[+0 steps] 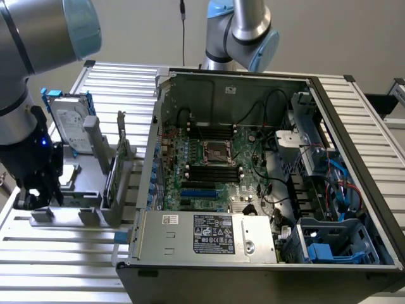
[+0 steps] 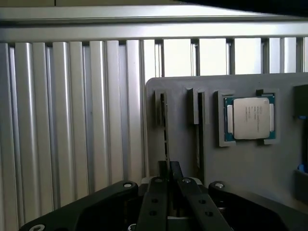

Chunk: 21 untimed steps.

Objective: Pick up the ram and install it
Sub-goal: 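Pick up the ram and move it above insertion slot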

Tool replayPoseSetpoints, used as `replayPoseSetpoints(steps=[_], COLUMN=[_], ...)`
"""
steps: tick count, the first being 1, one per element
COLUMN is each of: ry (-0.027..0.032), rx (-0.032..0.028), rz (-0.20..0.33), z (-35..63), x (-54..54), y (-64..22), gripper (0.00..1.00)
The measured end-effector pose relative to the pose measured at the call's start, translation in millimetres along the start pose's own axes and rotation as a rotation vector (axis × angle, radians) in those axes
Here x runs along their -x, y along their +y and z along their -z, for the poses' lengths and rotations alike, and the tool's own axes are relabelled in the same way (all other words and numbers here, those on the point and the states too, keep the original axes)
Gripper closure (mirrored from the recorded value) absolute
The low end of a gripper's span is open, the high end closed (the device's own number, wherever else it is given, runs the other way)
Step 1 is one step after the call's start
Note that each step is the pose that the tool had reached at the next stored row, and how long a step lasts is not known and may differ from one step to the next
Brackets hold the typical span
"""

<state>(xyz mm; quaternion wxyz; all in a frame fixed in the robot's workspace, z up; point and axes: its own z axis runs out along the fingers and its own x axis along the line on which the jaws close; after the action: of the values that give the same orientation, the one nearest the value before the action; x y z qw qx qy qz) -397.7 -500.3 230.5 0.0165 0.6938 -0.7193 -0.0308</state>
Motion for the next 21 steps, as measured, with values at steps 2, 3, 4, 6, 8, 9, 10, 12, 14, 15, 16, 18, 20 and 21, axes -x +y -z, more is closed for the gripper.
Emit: replayPoseSetpoints(steps=[2, 3, 4, 6, 8, 9, 10, 12, 14, 15, 16, 18, 20, 21], ry=[0.0000, -0.0001, 0.0001, 0.0001, 0.0002, 0.0001, 0.0001, 0.0001, 0.0004, 0.0004, 0.0004, 0.0005, 0.0004, 0.0005], rx=[0.0018, 0.0028, 0.0039, 0.0056, 0.0070, 0.0075, 0.0080, 0.0095, 0.0114, 0.0125, 0.0134, 0.0156, 0.0175, 0.0185], rz=[-0.001, -0.001, -0.001, -0.001, -0.001, -0.001, -0.001, -0.001, -0.001, -0.001, -0.001, -0.001, -0.001, -0.001], z=[8.3, 12.7, 17.2, 26.4, 35.8, 40.3, 44.9, 54.4, 63.7, 68.8, 73.5, 82.9, 92.4, 97.1], x=[0.2, 0.2, 0.3, 0.7, 1.2, 1.5, 2.0, 2.9, 3.7, 4.2, 4.6, 5.4, 6.3, 6.7], y=[0.1, -0.1, -0.2, -1.1, -2.7, -4.1, -5.9, -10.9, -16.4, -19.5, -22.4, -28.2, -34.3, -37.3], gripper=[0.86, 0.86, 0.86, 0.86, 0.86, 0.86, 0.86, 0.86, 0.86, 0.86, 0.86, 0.86, 0.86, 0.86])
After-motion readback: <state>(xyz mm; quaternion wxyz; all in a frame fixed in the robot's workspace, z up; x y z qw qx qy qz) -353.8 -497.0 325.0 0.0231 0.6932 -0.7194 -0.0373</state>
